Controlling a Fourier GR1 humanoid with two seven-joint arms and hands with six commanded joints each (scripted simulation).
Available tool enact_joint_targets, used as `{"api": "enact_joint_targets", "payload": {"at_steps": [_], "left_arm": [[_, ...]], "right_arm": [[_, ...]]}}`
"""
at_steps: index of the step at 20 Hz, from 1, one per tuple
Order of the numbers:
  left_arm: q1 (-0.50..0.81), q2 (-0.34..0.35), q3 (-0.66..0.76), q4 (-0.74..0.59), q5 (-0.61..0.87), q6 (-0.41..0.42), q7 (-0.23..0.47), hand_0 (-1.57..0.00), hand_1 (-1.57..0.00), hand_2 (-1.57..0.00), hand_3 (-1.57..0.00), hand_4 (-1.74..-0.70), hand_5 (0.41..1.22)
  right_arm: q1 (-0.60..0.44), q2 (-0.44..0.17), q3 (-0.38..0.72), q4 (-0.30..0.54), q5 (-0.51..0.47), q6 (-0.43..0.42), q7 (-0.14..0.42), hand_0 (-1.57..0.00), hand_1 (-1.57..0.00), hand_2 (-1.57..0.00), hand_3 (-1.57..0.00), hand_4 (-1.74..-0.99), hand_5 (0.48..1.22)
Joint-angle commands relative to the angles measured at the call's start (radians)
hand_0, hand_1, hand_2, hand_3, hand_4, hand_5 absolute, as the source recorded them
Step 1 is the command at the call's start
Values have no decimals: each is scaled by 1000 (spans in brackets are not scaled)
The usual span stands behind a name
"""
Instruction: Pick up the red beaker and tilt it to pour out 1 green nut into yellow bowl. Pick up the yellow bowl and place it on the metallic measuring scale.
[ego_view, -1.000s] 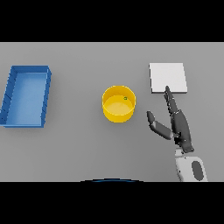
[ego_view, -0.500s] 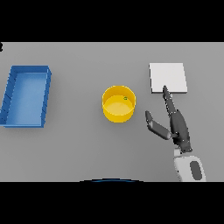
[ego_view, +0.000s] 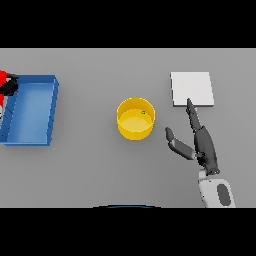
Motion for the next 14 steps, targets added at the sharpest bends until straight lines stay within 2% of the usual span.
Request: {"api": "enact_joint_targets", "payload": {"at_steps": [1,2,3,4,5,6,7,8,10,12,14], "left_arm": [[22,11,-15,-28,14,-9,4,-1571,-1571,-1571,-1366,-1735,955],[37,35,-31,-66,31,-33,17,-1571,-1571,-1571,-1407,-1661,888],[50,51,-38,-100,51,-50,-4,-1571,-1571,-1571,-1368,-1493,827],[50,72,-56,-121,44,-95,-24,-1571,-1545,-1489,-1238,-1311,774],[66,96,-60,-147,50,-133,-60,-1495,-1380,-1311,-1098,-1155,740],[86,107,-54,-169,77,-187,-101,-1253,-1104,-1049,-884,-1031,714],[91,108,-54,-168,93,-221,-104,-1003,-883,-839,-707,-933,697],[90,115,-50,-170,105,-249,-106,-802,-706,-671,-565,-870,682],[89,139,-74,-174,78,-280,-91,-513,-452,-429,-361,-785,656],[75,130,-92,-149,47,-284,-98,-328,-289,-274,-231,-750,647],[62,115,-98,-117,27,-275,-104,-209,-184,-175,-147,-729,647]], "right_arm": [[-1,-2,-1,1,-3,3,-3,1,1,1,1,-1168,679],[-8,4,4,-1,-1,2,15,1,1,1,1,-1165,678],[-11,0,0,0,1,0,18,1,1,1,1,-1165,675],[-10,-3,-3,3,3,-3,18,1,1,1,1,-1163,671],[-6,1,4,-1,7,-3,18,1,1,1,1,-1159,669],[-5,-3,1,7,4,0,11,1,1,1,1,-1161,669],[-5,2,2,9,1,-1,4,1,1,1,1,-1162,671],[0,1,1,2,-4,1,-5,1,1,1,1,-1156,673],[-4,1,4,9,2,0,-11,1,1,1,1,-1147,680],[-2,-6,-2,3,-10,9,-6,1,1,1,1,-1148,688],[-11,-8,-2,4,3,0,11,1,1,1,1,-1160,688]]}}
